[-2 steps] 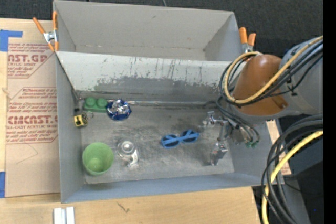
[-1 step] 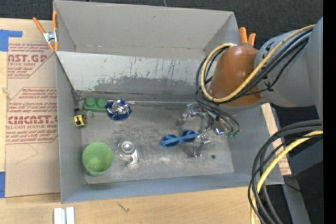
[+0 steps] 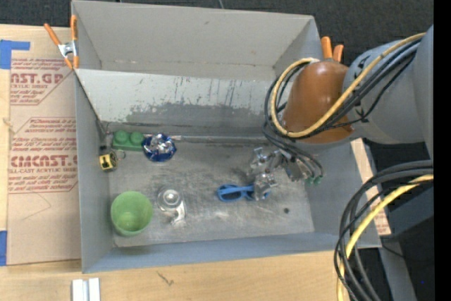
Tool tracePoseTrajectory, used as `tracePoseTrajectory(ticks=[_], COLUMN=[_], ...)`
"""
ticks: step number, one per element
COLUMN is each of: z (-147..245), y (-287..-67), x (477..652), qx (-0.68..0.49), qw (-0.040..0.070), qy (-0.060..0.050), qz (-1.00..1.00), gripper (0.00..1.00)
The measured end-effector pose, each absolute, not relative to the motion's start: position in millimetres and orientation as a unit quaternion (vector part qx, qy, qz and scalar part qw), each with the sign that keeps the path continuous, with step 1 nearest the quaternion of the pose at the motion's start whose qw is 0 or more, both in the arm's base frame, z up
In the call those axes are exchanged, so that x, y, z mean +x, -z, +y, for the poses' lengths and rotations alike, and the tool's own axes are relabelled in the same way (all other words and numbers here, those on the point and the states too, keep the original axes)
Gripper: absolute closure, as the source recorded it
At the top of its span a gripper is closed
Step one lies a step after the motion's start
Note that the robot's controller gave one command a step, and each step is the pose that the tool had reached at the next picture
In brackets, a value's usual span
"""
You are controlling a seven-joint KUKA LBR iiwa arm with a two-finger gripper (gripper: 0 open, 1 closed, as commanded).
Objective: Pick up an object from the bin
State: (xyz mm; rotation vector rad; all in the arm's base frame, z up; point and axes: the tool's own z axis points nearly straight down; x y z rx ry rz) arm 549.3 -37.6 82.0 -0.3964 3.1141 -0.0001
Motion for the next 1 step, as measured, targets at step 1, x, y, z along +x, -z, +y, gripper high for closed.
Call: tracePoseTrajectory(ticks=[1], z=[-19.7], y=[-240.4], x=[517.9], qx=[-0.224], qw=[0.005], qy=[0.001], qz=[0.974], gripper=[1.0])
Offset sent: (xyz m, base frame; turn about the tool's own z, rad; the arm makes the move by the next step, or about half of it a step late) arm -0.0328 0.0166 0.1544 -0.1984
